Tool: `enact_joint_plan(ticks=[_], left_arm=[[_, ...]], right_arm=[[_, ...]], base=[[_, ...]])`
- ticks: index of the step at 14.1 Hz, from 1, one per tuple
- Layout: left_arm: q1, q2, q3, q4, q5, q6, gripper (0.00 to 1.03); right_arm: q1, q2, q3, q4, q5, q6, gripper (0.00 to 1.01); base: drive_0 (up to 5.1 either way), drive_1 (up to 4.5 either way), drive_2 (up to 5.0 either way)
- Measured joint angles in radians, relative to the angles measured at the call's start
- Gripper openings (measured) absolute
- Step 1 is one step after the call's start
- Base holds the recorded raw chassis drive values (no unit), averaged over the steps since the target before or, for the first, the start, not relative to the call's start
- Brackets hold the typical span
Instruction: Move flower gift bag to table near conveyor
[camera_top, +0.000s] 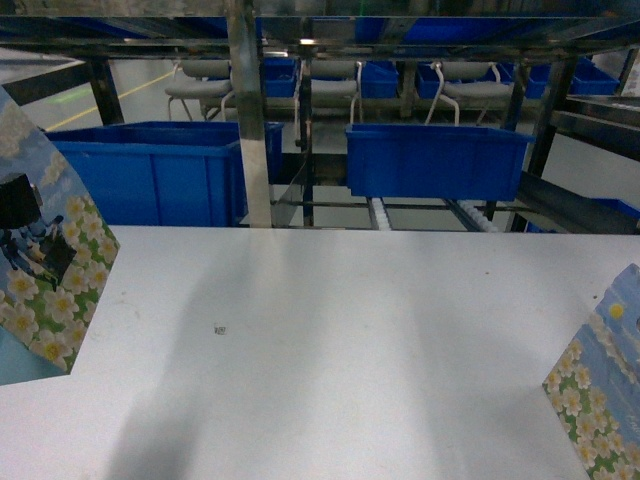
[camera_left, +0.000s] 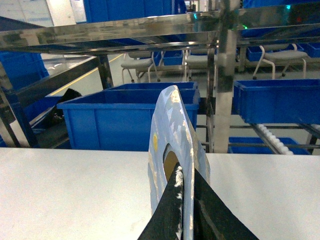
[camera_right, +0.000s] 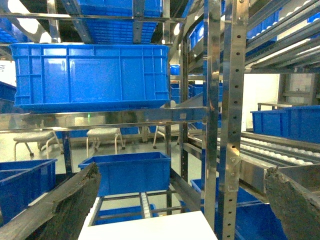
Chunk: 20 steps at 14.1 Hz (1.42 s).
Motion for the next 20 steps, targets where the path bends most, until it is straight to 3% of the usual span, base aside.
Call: enact_joint_plan(ticks=[3, 7, 11, 15, 20], left_arm=[[0.090, 0.199, -0.024, 0.219, 0.047, -0.018, 0.02], [0.119, 0.311, -0.027, 0.239, 0.063, -0.029, 0.02], [0.068, 0.517, -0.027, 0.235, 0.095, -0.015, 0.02], [0.032, 0.586, 0.007, 0.240, 0.106, 0.011, 0.02], [0.037, 0.636, 0.034, 0.242, 0.118, -0.019, 0.02]], right_arm=[[0.000, 0.000, 0.000, 0.000, 0.000, 0.000, 0.98], [0.000, 0.000, 0.000, 0.000, 0.000, 0.000, 0.98], [0.000, 0.000, 0.000, 0.000, 0.000, 0.000, 0.98], [0.000, 0.000, 0.000, 0.000, 0.000, 0.000, 0.98], [0.000, 0.000, 0.000, 0.000, 0.000, 0.000, 0.98]], base=[[0.0, 0.00, 0.0], [0.0, 0.00, 0.0], [0.0, 0.00, 0.0], [0.0, 0.00, 0.0], [0.0, 0.00, 0.0]])
